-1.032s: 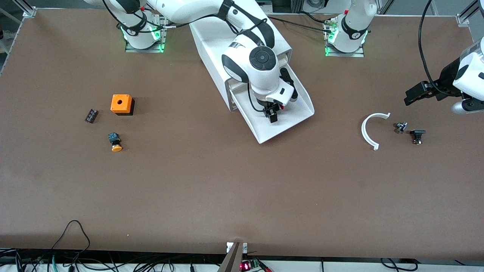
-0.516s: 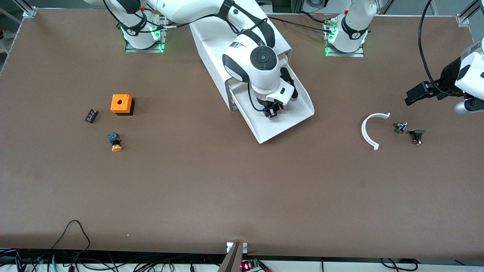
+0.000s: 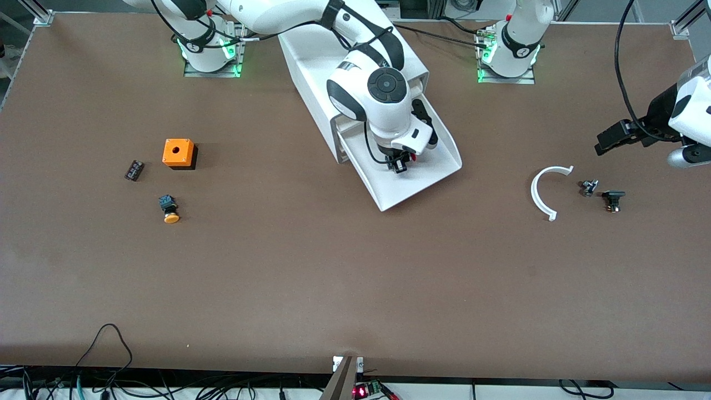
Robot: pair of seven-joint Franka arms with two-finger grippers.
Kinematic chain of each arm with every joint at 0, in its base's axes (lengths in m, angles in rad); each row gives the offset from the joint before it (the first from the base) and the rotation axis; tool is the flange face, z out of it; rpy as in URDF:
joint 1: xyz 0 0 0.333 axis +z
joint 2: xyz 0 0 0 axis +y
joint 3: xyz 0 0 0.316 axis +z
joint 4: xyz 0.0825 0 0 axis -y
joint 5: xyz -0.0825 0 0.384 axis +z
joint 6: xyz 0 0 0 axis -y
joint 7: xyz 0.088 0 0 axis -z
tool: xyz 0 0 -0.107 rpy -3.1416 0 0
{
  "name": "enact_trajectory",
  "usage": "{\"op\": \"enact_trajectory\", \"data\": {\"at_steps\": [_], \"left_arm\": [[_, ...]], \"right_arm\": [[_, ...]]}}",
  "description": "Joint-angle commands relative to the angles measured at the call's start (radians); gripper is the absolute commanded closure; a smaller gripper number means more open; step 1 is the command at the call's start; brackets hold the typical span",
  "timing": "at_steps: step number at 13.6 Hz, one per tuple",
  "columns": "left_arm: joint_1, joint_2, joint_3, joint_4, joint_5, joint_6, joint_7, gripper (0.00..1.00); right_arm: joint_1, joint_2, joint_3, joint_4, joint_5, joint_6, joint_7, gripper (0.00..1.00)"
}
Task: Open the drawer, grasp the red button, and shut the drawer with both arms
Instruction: 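Grasp the red-capped button inside the drawer with the right gripper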
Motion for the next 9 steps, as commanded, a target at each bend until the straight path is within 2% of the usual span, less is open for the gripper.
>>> {"op": "enact_trajectory", "data": {"at_steps": [1, 6, 9], "left_arm": [[-0.007, 0.007, 0.003, 0.025, 0.018, -0.017, -0.009, 0.00], [-0.007, 0.010, 0.003, 0.027, 0.012, -0.015, -0.009, 0.00], [-0.009, 0.016, 0.001, 0.025, 0.016, 0.012, -0.009, 0.00]], "right_arm": [[0.012, 0.024, 0.004, 0.043, -0.007, 0.002, 0.040, 0.64], [0.017, 0.010, 0.018, 0.037, -0.013, 0.034, 0.167, 0.71], [-0.038, -0.068, 0.038, 0.036, 0.000, 0.057, 0.272, 0.71]]}}
